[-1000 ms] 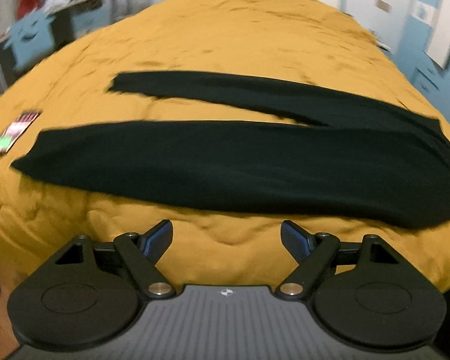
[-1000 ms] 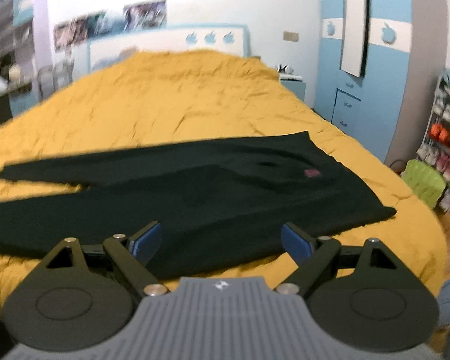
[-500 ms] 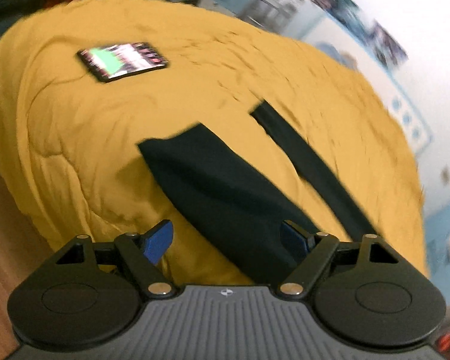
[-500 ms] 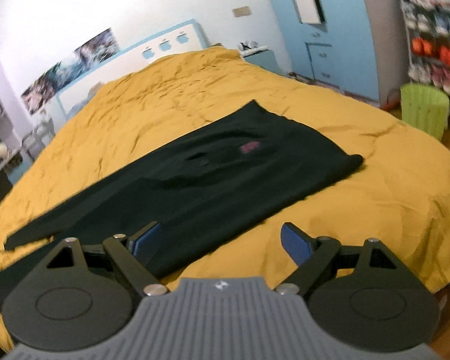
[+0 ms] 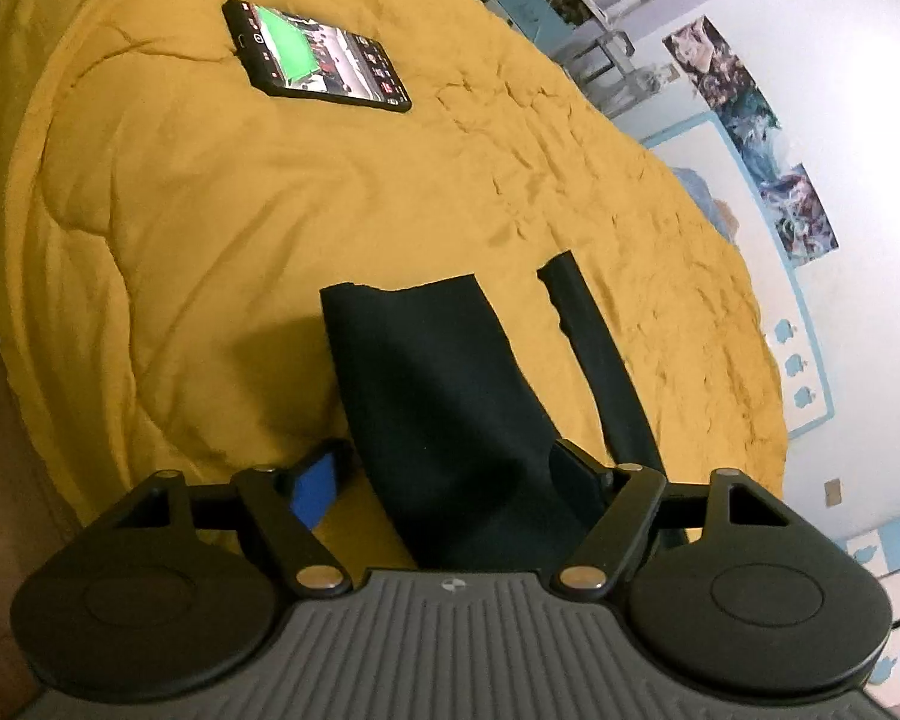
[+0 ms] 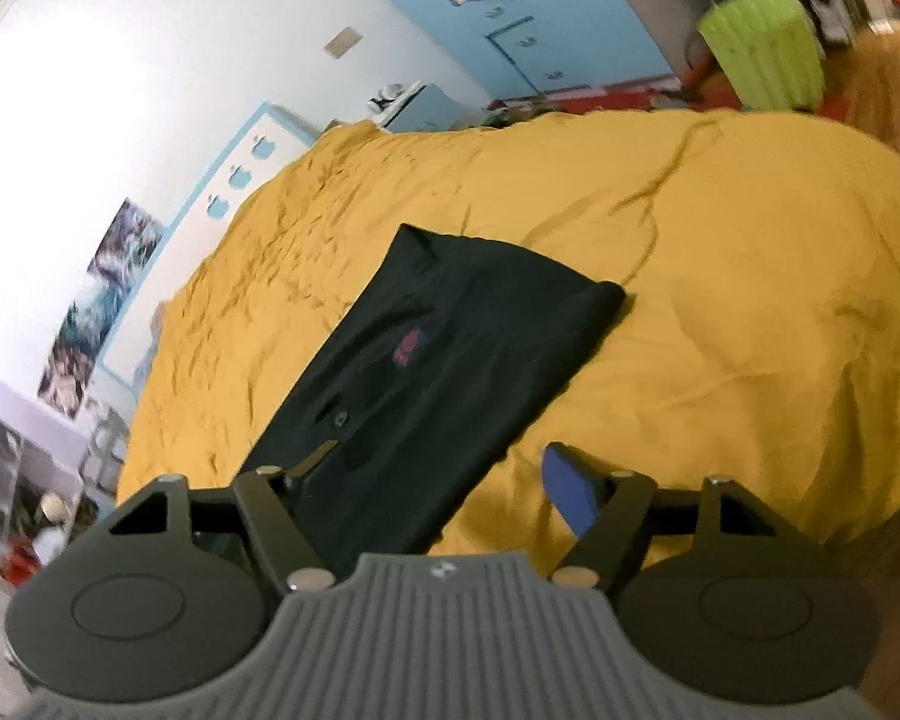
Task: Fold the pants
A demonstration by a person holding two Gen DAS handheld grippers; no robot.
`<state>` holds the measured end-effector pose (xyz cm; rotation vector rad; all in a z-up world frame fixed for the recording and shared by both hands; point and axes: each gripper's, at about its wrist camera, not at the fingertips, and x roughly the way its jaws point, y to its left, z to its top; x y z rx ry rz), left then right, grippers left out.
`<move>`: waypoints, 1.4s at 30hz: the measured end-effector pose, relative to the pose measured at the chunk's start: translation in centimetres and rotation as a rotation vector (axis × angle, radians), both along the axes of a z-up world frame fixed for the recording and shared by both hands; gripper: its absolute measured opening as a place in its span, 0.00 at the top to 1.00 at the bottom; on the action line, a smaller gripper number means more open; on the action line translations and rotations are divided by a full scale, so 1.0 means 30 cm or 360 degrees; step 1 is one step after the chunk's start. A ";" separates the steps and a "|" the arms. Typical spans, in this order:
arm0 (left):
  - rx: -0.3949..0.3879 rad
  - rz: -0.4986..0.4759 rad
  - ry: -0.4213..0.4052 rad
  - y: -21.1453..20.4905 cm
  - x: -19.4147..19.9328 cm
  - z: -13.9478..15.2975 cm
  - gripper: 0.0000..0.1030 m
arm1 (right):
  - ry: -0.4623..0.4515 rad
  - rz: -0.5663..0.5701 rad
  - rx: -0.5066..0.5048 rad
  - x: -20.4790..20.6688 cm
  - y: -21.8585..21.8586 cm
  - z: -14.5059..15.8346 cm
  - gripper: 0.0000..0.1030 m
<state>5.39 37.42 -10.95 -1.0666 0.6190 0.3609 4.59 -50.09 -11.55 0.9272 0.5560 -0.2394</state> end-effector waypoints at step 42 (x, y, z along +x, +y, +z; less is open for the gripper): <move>-0.0052 0.0093 0.0141 0.068 0.522 0.218 0.97 | -0.0200 -0.0062 0.0496 0.450 -0.185 0.196 1.00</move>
